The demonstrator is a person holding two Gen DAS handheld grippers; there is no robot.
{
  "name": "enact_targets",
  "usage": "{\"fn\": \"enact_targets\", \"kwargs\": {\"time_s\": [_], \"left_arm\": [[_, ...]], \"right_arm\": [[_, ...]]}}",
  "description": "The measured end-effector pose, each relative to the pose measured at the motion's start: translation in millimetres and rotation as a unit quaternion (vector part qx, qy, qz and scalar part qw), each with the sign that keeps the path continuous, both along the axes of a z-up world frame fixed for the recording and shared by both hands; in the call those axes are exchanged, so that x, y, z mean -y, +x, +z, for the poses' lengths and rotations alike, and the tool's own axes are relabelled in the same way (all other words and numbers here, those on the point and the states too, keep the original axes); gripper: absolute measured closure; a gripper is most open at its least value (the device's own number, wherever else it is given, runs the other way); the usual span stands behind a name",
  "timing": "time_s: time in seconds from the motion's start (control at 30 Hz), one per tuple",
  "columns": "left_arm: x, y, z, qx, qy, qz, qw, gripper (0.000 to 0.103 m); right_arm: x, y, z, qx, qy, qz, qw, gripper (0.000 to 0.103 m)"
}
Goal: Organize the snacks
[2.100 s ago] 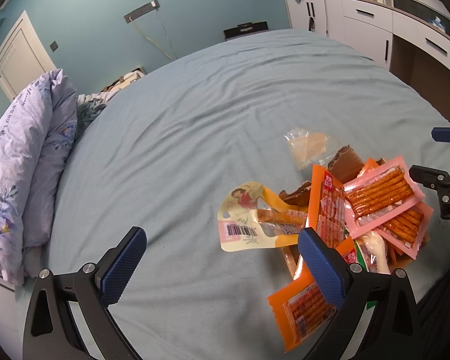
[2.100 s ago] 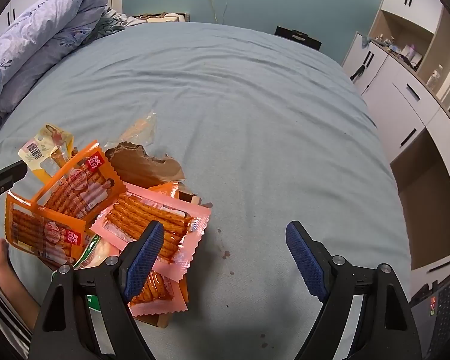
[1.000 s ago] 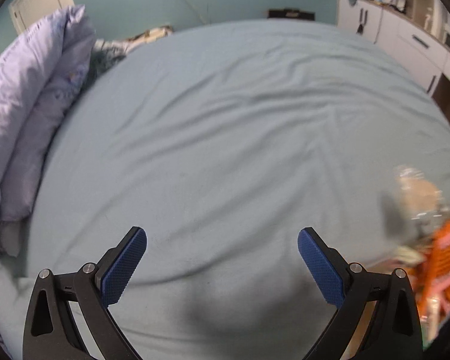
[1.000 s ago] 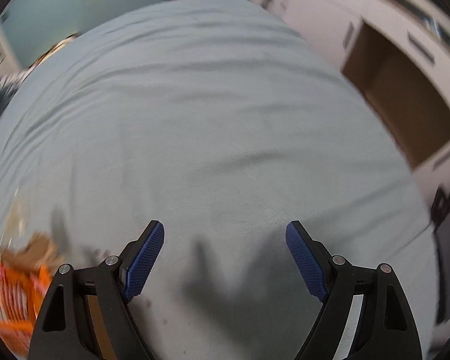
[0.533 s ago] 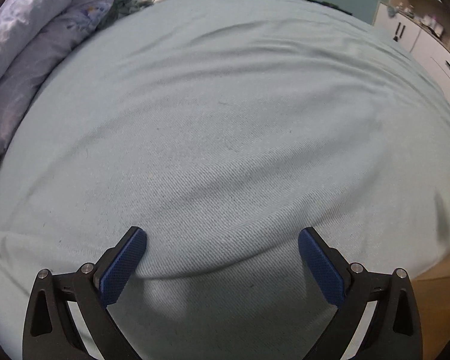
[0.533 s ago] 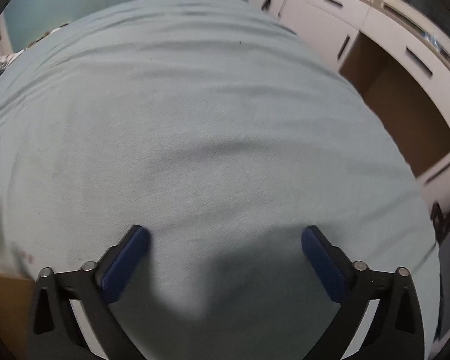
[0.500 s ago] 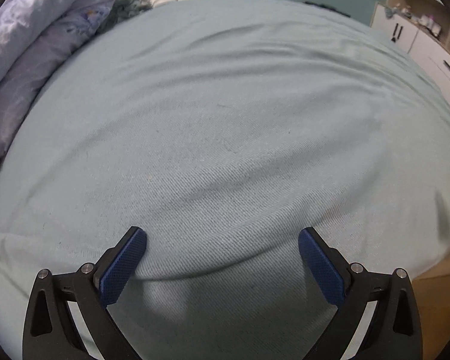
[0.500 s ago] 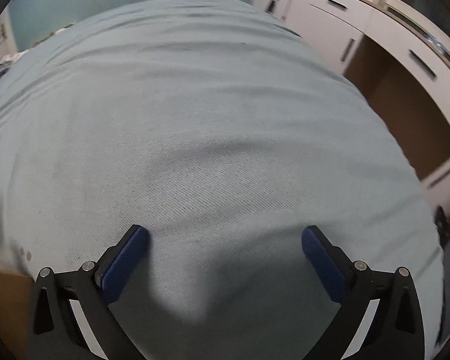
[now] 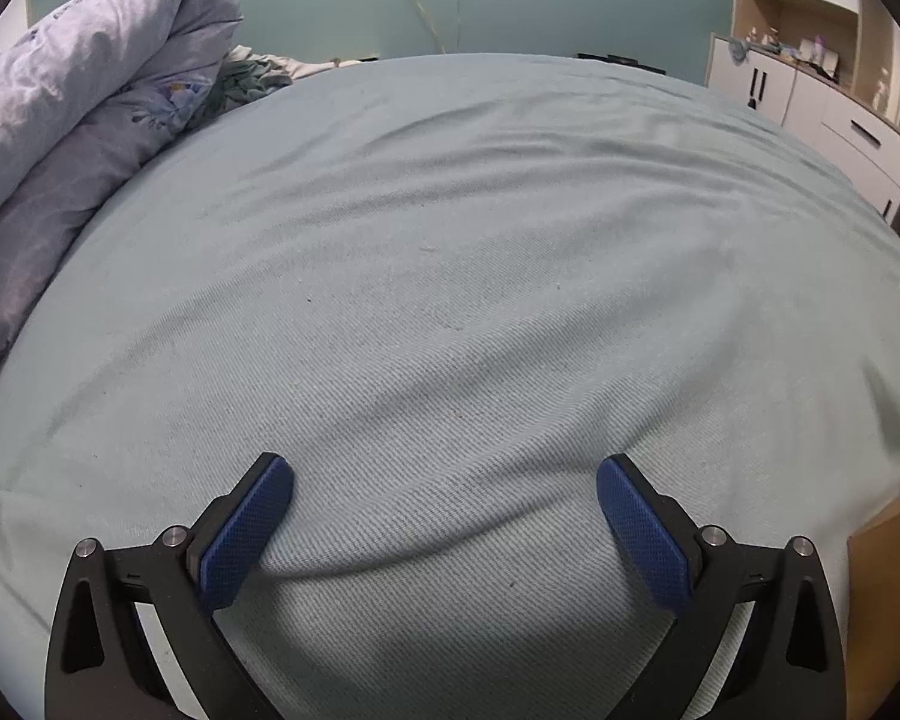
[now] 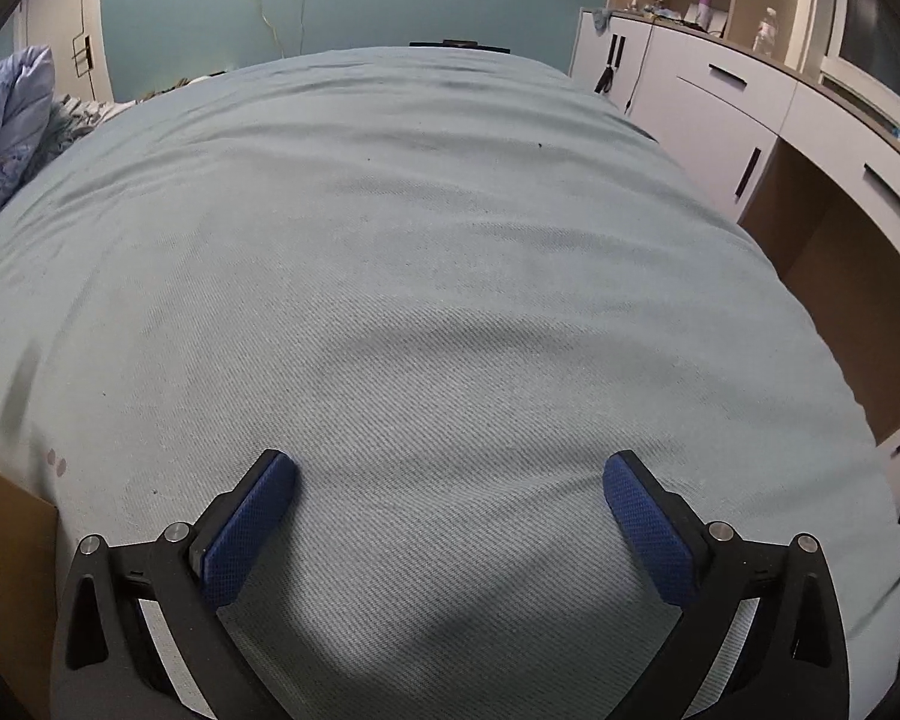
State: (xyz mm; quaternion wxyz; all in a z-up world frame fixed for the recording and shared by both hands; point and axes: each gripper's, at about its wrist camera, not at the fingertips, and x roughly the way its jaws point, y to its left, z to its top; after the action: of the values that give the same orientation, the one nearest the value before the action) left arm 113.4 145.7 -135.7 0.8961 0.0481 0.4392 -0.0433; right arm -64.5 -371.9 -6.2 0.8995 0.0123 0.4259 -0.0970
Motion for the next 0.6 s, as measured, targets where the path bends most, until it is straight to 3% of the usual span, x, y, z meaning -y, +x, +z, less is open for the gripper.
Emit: {"fn": "enact_targets", "kwargs": {"time_s": [0.6], "left_arm": [[-3.7,-0.1,-0.4,-0.001,-0.006,-0.001,1.0000,0.000]], "right_arm": [[9.4,18.2,11.0,-0.002,-0.003,0.001,1.000,0.000]]}}
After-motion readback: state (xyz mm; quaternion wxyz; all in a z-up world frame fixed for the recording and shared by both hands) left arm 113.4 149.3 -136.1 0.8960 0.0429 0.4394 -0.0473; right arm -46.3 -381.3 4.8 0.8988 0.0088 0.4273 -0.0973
